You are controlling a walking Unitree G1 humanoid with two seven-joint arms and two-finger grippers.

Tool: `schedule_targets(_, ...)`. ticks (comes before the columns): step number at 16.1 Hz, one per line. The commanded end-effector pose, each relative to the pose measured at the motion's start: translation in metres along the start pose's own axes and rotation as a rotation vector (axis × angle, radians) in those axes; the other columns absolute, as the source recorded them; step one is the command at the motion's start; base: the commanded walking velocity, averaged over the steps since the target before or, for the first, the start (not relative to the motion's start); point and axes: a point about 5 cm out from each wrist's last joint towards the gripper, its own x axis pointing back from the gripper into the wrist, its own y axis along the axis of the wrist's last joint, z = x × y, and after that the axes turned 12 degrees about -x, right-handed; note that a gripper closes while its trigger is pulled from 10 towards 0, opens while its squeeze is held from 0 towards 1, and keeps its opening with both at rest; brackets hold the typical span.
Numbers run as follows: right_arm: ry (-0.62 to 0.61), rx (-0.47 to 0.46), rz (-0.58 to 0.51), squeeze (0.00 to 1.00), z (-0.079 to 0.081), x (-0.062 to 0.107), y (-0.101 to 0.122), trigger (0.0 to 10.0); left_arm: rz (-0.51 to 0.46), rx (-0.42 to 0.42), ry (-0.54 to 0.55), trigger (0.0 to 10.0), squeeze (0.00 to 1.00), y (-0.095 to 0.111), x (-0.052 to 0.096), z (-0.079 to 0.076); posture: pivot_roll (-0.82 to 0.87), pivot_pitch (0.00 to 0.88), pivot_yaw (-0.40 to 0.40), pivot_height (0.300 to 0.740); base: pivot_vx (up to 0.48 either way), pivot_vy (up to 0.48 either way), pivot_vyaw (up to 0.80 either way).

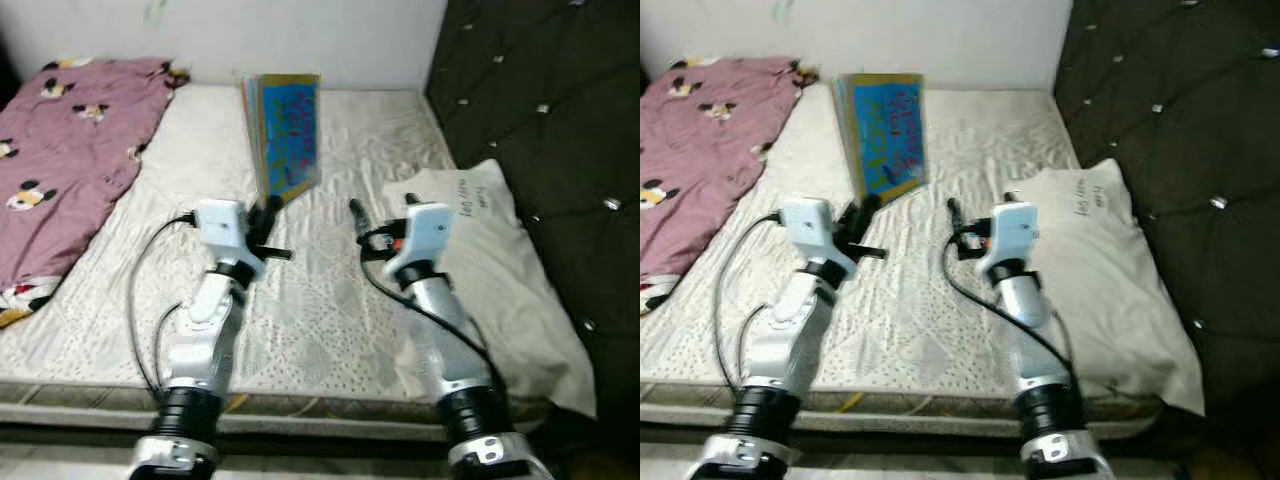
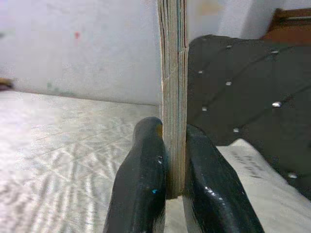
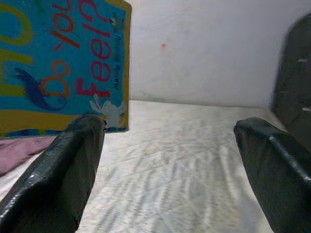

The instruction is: Clean up the room

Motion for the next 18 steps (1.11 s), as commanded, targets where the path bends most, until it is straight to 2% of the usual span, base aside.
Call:
schedule_targets(1, -0.023, 0.01, -0.006, 0.0, -0.0081, 0.0001, 0.0022, 10.0, -0.058, 0.005, -0.024, 10.0, 0.0, 0.0117, -0.0044, -0.0065, -0.1, 0.036, 0.023, 0.74, 0.0, 0.0, -0.52)
schedule_targets(3, -0.026, 0.01, -0.005, 0.0, -0.0087, 0.0, 0.0021, 10.0, -0.059, 0.028, -0.021, 10.0, 0.0, 0.0112, -0.0047, -0.0077, -0.1, 0.036, 0.024, 0.74, 0.0, 0.0, -0.26)
schedule_targets(9, -0.037, 0.017, 0.008, 0.0, -0.0114, 0.0019, -0.0011, 10.0, -0.038, -0.006, -0.007, 10.0, 0.0, 0.0095, -0.0036, -0.0057, -0.09, 0.035, 0.028, 0.74, 0.0, 0.0, 0.0)
schedule_targets(13, -0.038, 0.019, 0.006, 0.0, -0.0114, 0.0012, -0.0012, 10.0, -0.047, 0.006, -0.029, 10.0, 0.0, 0.0092, -0.0029, -0.0069, -0.09, 0.029, 0.029, 0.74, 0.0, 0.0, -0.7)
schedule_targets(18, -0.034, 0.028, 0.011, 0.0, -0.013, 0.0015, -0.002, 10.0, -0.045, 0.026, -0.046, 10.0, 0.0, 0.0086, -0.0025, -0.0092, -0.09, 0.024, 0.027, 0.74, 0.049, 0.0, -0.26)
